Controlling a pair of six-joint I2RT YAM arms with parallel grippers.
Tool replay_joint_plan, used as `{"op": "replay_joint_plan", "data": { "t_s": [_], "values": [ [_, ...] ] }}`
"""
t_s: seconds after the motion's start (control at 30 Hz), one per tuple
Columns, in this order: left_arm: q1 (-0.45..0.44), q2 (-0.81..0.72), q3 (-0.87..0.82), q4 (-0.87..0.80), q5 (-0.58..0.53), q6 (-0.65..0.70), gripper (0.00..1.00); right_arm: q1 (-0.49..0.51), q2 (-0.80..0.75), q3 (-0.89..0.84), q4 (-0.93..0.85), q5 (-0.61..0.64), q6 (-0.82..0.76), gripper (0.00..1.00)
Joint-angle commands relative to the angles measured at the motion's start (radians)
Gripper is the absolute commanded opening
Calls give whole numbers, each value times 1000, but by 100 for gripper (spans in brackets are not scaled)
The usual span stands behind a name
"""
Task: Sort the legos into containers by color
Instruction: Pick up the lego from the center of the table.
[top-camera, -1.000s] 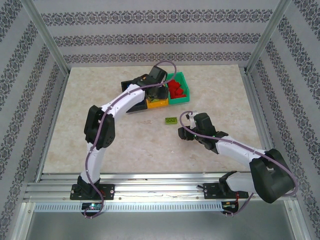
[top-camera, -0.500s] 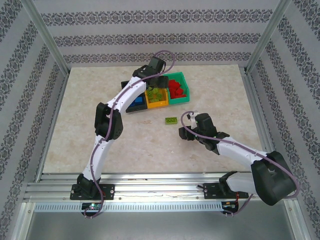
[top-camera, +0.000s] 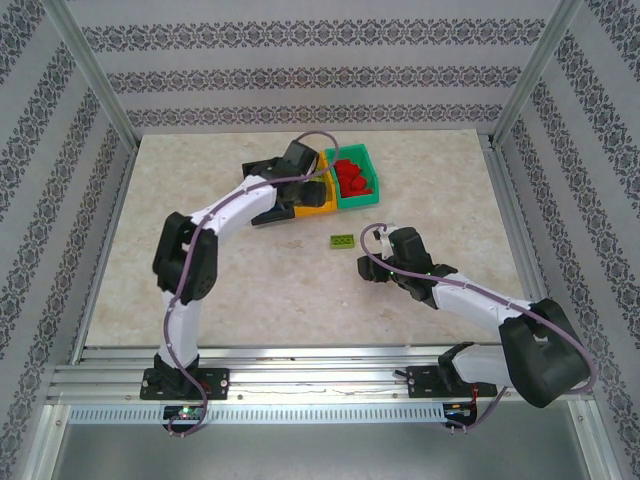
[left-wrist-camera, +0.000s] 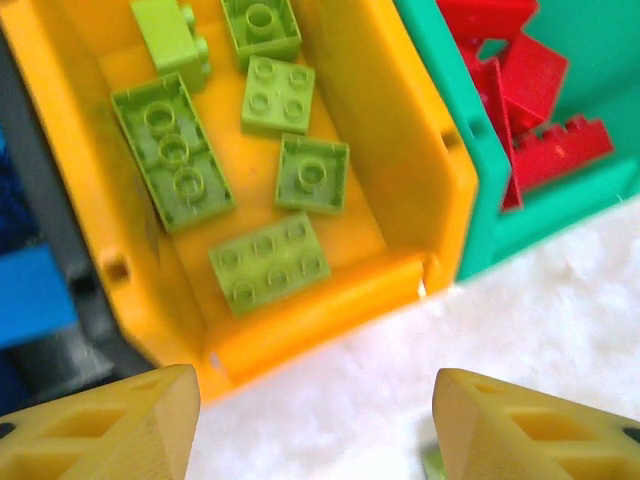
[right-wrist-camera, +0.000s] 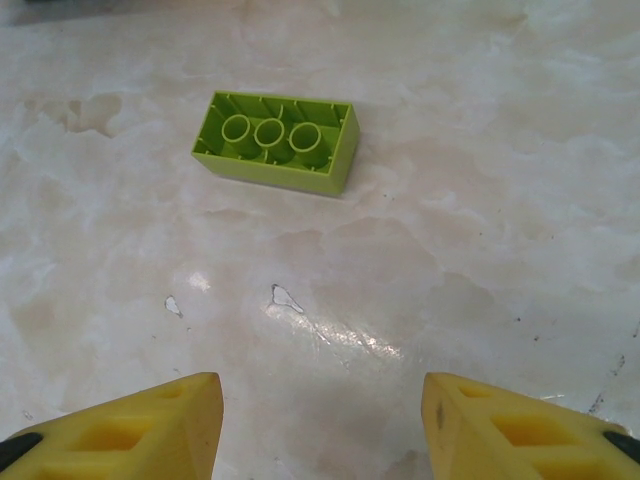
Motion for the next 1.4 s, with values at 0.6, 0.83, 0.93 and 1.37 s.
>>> {"op": "replay_joint_plan", "data": {
  "t_s": [0.6,0.83,0.93,1.37],
  "values": [
    [-12,-678,-811,154,-104,-92,63,-9,115,97,-31,-35,67,61],
    [-12,-771,-938,209,-98,-153,64,-8,220,213,-105,-41,108,67],
    [-12,-784,-967,228,-85,-165,64,-9,265,270,-134,-72,111,68],
    [-11,-850,-1023,215,-73,-192,64,-10,501,588,-421,-114,-37,79]
  ]
}}
